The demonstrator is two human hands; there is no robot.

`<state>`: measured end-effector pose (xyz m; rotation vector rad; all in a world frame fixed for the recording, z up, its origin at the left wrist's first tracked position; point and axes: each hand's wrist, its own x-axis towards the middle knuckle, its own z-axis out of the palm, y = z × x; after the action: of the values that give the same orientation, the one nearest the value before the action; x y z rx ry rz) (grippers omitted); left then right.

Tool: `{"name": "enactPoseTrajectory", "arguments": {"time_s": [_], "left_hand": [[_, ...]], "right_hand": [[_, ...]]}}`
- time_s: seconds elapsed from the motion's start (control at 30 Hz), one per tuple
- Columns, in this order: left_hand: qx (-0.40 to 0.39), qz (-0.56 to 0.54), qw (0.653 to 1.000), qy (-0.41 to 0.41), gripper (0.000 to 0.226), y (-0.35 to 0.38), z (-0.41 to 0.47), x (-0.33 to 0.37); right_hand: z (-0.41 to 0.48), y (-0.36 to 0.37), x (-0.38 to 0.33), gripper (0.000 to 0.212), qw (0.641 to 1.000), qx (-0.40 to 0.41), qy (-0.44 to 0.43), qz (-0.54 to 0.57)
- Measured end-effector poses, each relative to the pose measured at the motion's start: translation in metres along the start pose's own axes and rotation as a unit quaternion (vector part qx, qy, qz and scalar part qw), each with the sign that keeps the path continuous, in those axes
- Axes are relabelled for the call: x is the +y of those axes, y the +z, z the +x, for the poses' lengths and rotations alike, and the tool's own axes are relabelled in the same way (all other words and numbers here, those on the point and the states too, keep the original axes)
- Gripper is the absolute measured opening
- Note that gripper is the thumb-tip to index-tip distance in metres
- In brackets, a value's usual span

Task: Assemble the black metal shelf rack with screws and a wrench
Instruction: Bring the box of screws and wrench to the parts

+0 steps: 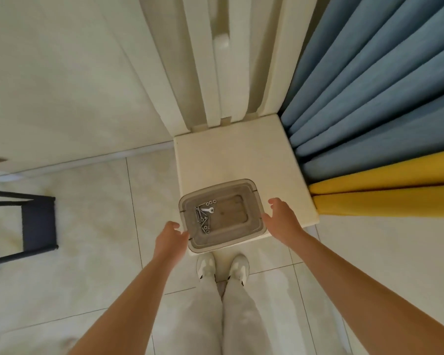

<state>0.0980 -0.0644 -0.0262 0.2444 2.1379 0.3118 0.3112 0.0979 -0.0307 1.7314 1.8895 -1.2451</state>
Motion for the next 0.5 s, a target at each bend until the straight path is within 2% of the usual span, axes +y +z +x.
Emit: {"name": "enactPoseTrajectory", "arguments": {"time_s": [0.17, 0.33, 0.5], "left_hand": [[-0.043, -0.056, 0.997, -0.034, 0.049, 0.013, 0.022, -0.01], [-0.085, -0.13, 0.986, -0.062, 0.055, 0.02, 0.032, -0.013], [-0.061, -0.142, 0.986, -0.061, 0.038, 0.019, 0.033, -0.013]], "right_hand": [[0.024, 0.02, -0.004, 0.06, 1.0, 0.003, 0.014, 0.016], [0.035, 0.029, -0.011, 0.05, 0.998, 0.022, 0.029, 0.051], [0.033, 0.023, -0.02, 0.038, 0.996, 0.022, 0.042, 0.069]]}}
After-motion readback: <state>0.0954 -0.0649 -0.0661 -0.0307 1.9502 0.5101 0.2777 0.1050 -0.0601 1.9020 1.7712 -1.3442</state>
